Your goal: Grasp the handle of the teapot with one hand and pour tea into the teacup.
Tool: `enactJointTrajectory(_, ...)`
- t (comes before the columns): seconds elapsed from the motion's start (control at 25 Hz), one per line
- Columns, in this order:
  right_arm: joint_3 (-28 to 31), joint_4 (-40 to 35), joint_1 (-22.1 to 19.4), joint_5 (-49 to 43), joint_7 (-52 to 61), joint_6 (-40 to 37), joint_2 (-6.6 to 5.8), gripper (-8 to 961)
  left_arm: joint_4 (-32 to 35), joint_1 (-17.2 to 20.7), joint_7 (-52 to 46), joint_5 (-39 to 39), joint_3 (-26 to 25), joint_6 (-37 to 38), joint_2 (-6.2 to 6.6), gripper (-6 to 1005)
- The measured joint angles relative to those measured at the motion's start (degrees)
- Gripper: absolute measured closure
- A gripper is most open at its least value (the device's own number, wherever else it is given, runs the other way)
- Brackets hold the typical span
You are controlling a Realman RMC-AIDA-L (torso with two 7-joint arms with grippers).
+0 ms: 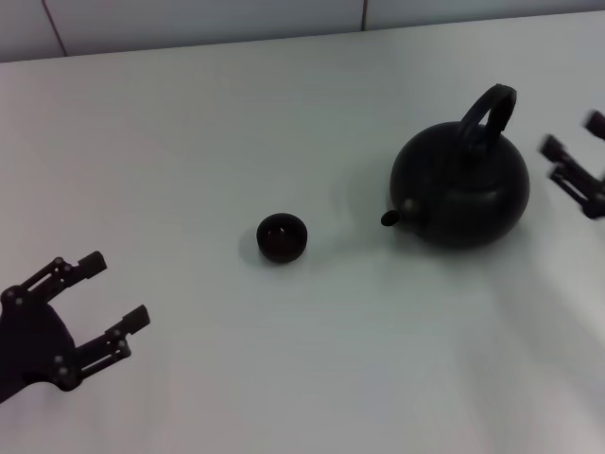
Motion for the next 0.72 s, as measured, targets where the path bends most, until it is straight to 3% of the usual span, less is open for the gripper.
enactJointTrajectory(0.12, 4.16, 1.59, -3.46, -0.04, -0.42, -3.5, -0.11, 277, -0.92, -0.33, 0.58, 0.22, 0.11, -0.83, 0.03, 194)
enactJointTrajectory(0.36, 3.45, 0.97, -4.09, -1.12, 2.54, -4.08, -0.45, 277, -1.06, -1.27, 0.11, 0.38, 0.43, -1.04, 0.01, 194)
enactJointTrajectory(0.48, 1.1, -3.03, -3.59, -6.69, 10.34, -6.21, -1.78, 277, -0.19, -3.46, -2.53, 0.47, 3.27, -0.73, 0.4, 194)
enactJointTrajectory(0.52, -0.36, -7.93, -2.46, -13.88, 17.94, -8.72, -3.17, 277, 1.08, -5.08, -5.5, 0.5, 6.32, -0.69, 0.77, 194)
enactJointTrajectory(0.56, -0.36, -7.93, -2.46, -13.88, 17.94, -8.72, -3.17, 277, 1.08, -5.08, -5.5, 0.5, 6.32, -0.69, 0.77, 194)
enactJointTrajectory(0.6, -0.71, -12.05, -1.03, -20.69, 23.26, -11.81, -4.27, 277, 1.78, -6.01, -7.35, 0.52, 8.13, -0.66, 1.01, 194)
enactJointTrajectory(0.64, -0.71, -12.05, -1.03, -20.69, 23.26, -11.81, -4.27, 277, 2.58, -7.14, -9.47, 0.5, 10.19, -0.64, 1.41, 194)
enactJointTrajectory(0.72, -0.8, -18.82, 1.61, -30.88, 29.8, -15.83, -5.19, 277, 3.83, -9.17, -13.74, 0.5, 13.72, -0.47, 2.2, 194)
